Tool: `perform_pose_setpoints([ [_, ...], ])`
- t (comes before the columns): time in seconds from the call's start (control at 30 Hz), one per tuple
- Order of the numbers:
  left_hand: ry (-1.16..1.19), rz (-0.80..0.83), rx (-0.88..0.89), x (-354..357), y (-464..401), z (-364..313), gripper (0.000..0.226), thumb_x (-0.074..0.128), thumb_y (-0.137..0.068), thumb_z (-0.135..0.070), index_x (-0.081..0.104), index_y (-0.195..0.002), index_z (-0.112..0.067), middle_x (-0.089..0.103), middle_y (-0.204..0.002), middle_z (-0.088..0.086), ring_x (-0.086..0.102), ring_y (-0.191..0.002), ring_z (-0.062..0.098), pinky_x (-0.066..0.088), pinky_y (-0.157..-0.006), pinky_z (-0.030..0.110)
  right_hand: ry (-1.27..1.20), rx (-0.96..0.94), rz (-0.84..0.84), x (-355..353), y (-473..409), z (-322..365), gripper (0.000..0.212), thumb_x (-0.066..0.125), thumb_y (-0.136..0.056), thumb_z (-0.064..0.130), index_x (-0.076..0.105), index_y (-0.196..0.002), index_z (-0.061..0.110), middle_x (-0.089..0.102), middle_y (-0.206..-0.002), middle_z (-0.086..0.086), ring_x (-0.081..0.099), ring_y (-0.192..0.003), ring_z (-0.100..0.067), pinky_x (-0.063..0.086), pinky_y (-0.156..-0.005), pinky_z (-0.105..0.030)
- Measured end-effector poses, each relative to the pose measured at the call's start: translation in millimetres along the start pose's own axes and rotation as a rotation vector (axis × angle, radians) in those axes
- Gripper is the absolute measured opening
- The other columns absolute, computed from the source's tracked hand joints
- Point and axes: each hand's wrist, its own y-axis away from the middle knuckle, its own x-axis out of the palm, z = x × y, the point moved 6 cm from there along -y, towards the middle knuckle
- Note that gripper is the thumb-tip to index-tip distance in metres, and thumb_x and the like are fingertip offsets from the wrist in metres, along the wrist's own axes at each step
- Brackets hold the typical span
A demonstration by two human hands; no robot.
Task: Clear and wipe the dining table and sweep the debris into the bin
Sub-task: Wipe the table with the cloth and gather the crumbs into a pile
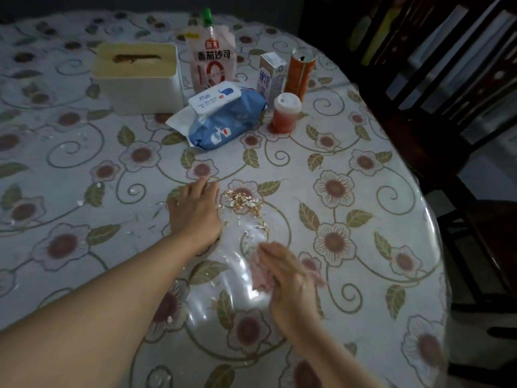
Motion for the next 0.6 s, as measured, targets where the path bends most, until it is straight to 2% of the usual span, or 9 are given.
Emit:
perform_pose_setpoints([
  [0.1, -0.019, 0.057, 0.041, -2, -1, 2, 0.06, 0.046, -0.087, -0.022, 0.025, -0.143, -0.024, 0.019, -0.154, 0.0, 0.025, -0.134, 0.031, 0.026, -0.109, 0.049, -0.183, -0.113, 0.071, 34, 39, 53, 0.008, 0.067, -0.082, 0.007, 0.071, -0.085, 0.013, 0.068, -0.101, 0.004, 0.059, -0.1, 0.0, 0.049, -0.088, -0.018],
  [0.13, -0.016, 0.084, 0.056, -3, -3, 3, 0.06, 0.045, -0.086, -0.021, 0.024, -0.143, -0.025, 0.018, -0.155, 0.0, 0.025, -0.134, 0.03, 0.025, -0.108, 0.049, -0.267, -0.087, 0.085, 39, 45, 61, 0.006, 0.066, -0.083, 0.01, 0.071, -0.08, 0.01, 0.069, -0.096, 0.003, 0.06, -0.095, 0.003, 0.05, -0.084, -0.016],
  [0.2, 0.016, 0.131, 0.088, -9, -5, 8, 0.061, 0.043, -0.086, -0.017, 0.024, -0.144, -0.023, 0.019, -0.155, 0.0, 0.024, -0.136, 0.028, 0.024, -0.108, 0.049, -0.445, 0.083, 0.133, 39, 45, 65, 0.016, 0.057, -0.086, 0.009, 0.073, -0.084, 0.012, 0.071, -0.089, 0.011, 0.062, -0.083, 0.011, 0.05, -0.074, -0.009],
  [0.27, 0.072, 0.124, 0.124, -16, -7, 15, 0.06, 0.042, -0.086, -0.014, 0.024, -0.143, -0.02, 0.025, -0.153, 0.002, 0.026, -0.137, 0.026, 0.025, -0.109, 0.049, -0.546, 0.261, 0.154, 27, 32, 58, 0.035, 0.047, -0.089, 0.002, 0.071, -0.086, 0.028, 0.073, -0.089, 0.014, 0.067, -0.076, 0.004, 0.057, -0.07, -0.02],
  [0.33, 0.111, 0.111, 0.156, -20, -10, 22, 0.062, 0.043, -0.088, -0.014, 0.022, -0.146, -0.02, 0.023, -0.155, 0.0, 0.022, -0.14, 0.023, 0.023, -0.113, 0.049, -0.657, 0.322, 0.131, 2, 6, 48, 0.036, 0.041, -0.093, -0.002, 0.07, -0.088, 0.018, 0.073, -0.077, -0.004, 0.071, -0.064, -0.016, 0.059, -0.055, -0.031],
  [0.4, 0.119, 0.119, 0.167, -20, -15, 28, 0.059, 0.043, -0.09, -0.016, 0.023, -0.146, -0.021, 0.017, -0.157, -0.003, 0.017, -0.142, 0.021, 0.019, -0.115, 0.05, -0.673, 0.408, -0.027, -26, -29, 20, 0.029, 0.039, -0.095, -0.001, 0.067, -0.098, 0.007, 0.07, -0.069, -0.005, 0.068, -0.053, -0.013, 0.054, -0.044, -0.023],
  [0.47, 0.114, 0.132, 0.174, -18, -23, 32, 0.056, 0.041, -0.092, -0.015, 0.025, -0.145, -0.02, 0.016, -0.157, -0.002, 0.014, -0.143, 0.02, 0.018, -0.116, 0.049, -0.336, 0.433, -0.193, -51, -66, -16, 0.031, 0.041, -0.095, 0.003, 0.066, -0.103, 0.02, 0.069, -0.083, 0.0, 0.068, -0.064, -0.005, 0.054, -0.053, -0.018],
  [0.5, 0.112, 0.132, 0.172, -17, -28, 34, 0.055, 0.041, -0.092, -0.015, 0.025, -0.145, -0.019, 0.015, -0.157, -0.002, 0.014, -0.143, 0.019, 0.017, -0.116, 0.049, -0.229, 0.428, -0.239, -56, -86, -32, 0.032, 0.041, -0.094, 0.004, 0.063, -0.105, 0.025, 0.068, -0.093, -0.002, 0.068, -0.074, -0.009, 0.056, -0.061, -0.022],
  [0.6, 0.104, 0.085, 0.169, -14, -39, 37, 0.057, 0.041, -0.093, -0.016, 0.022, -0.146, -0.02, 0.016, -0.157, -0.004, 0.014, -0.143, 0.017, 0.017, -0.116, 0.046, -0.038, 0.44, -0.312, -59, -135, -67, 0.041, 0.039, -0.09, 0.003, 0.058, -0.121, 0.021, 0.058, -0.123, -0.005, 0.058, -0.105, -0.019, 0.045, -0.09, -0.025],
])
